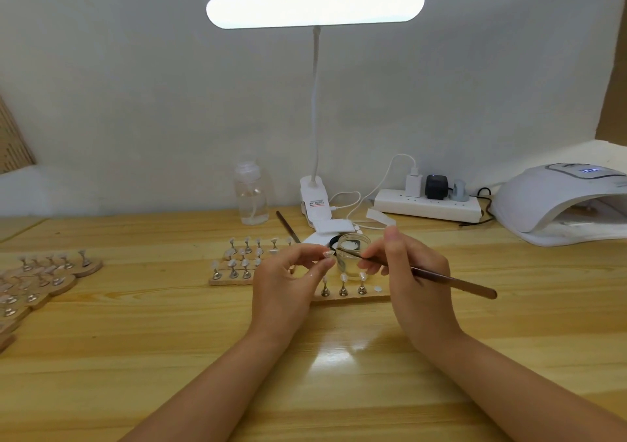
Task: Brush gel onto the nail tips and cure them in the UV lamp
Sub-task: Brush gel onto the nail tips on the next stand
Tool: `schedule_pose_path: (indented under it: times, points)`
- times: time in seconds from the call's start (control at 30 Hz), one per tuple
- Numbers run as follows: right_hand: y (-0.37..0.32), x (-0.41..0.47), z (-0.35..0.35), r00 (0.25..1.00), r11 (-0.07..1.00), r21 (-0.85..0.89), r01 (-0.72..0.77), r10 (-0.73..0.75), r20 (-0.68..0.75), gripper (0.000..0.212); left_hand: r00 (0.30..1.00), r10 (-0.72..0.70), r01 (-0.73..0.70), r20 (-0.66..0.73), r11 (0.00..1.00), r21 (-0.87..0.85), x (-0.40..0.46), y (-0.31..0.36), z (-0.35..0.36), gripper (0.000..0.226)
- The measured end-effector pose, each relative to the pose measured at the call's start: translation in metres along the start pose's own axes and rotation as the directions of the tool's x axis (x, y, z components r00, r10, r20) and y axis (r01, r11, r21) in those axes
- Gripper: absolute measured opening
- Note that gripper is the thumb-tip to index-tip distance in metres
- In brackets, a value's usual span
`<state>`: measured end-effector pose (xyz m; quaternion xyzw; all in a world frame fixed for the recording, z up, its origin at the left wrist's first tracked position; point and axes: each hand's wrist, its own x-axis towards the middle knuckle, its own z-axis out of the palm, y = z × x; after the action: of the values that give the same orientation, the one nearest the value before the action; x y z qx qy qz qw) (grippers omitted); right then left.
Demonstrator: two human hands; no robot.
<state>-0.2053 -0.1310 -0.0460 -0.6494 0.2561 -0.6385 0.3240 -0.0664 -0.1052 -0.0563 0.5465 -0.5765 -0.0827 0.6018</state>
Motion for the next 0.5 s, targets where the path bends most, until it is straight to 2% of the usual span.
schedule_pose_path:
  times: [0.17,0.3,0.43,0.5]
  points:
    - [-0.0008,-0.0004,-0.0002,0.999,1.0,0.008,-0.019,0.018,0.05,0.037,1.0,0.02,-0.02,0.023,1.0,-0.004,0.0001,0.0004,0.0005,0.024]
    - [0.0,0.0014,-0.0012,0.995,0.992,-0.096,0.082,-0.076,0.06,0.041,0.998,0.059,-0.058,0.014,0.998,-0.011,0.0013,-0.0018,0.0006,0.024]
    - [0.0003,0.0004,-0.0018,0.996,0.998,-0.044,-0.045,0.048,0.08,0.047,0.997,0.074,-0.074,0.03,0.997,0.003,0.0003,-0.0021,0.0009,0.03]
    - [0.0013,0.0002,-0.0018,0.996,0.998,-0.046,-0.039,0.042,0.074,0.048,0.995,0.094,-0.094,0.027,0.996,0.003,0.0005,-0.0019,0.0009,0.033]
